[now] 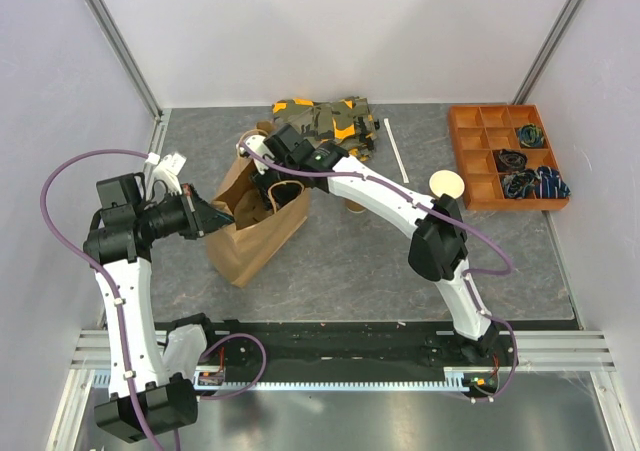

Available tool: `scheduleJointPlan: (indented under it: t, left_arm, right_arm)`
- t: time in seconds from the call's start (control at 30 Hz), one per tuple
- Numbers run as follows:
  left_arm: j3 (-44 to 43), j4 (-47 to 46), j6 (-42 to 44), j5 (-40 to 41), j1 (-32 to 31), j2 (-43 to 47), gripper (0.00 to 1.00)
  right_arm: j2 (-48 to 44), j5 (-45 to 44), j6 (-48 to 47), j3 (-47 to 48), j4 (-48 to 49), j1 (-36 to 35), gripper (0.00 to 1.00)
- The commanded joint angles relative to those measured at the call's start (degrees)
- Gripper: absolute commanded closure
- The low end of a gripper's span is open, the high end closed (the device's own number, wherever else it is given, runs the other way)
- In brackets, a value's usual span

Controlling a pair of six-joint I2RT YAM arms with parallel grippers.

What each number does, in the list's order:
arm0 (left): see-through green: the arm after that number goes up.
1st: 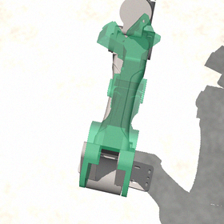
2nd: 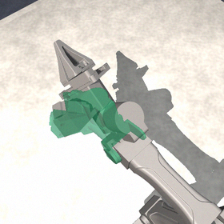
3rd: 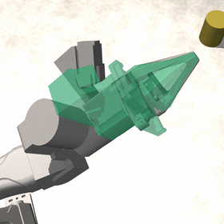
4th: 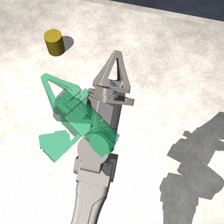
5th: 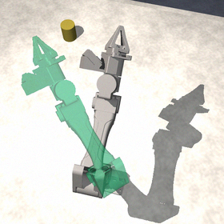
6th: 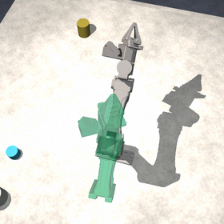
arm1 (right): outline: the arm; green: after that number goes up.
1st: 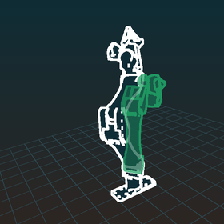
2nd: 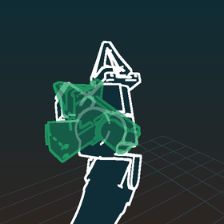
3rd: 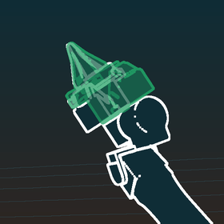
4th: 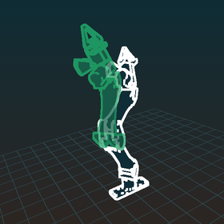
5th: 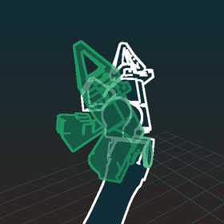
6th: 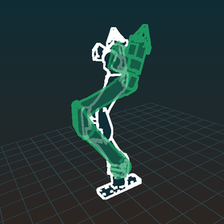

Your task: Pack the takeout coffee

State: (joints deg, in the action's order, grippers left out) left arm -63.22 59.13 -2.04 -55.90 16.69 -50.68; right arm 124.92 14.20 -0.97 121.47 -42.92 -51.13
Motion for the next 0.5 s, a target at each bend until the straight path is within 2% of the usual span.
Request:
scheduleJointPlan:
  t: [0.0, 0.13, 0.3, 0.47]
  left_arm:
    - [-1.20, 1.69, 1.60, -0.44, 0.54, -0.21, 0.98]
    - [-1.38, 1.51, 1.61, 0.00, 0.45, 0.14, 0.98]
    - [-1.73, 1.16, -0.24, 1.76, 0.54, -0.65, 0.98]
    - [-2.08, 1.07, -1.12, 2.46, 0.45, -1.27, 0.98]
  right_arm:
    - [0.76, -1.71, 0.88, 3.24, -3.31, -0.02, 0.57]
    - [-0.38, -1.72, 2.99, 5.18, -4.10, -0.19, 0.46]
    - [-2.49, -0.84, 3.08, 6.14, -4.11, -0.28, 0.41]
    - [-4.07, -0.75, 3.08, 6.32, -5.42, -0.28, 0.25]
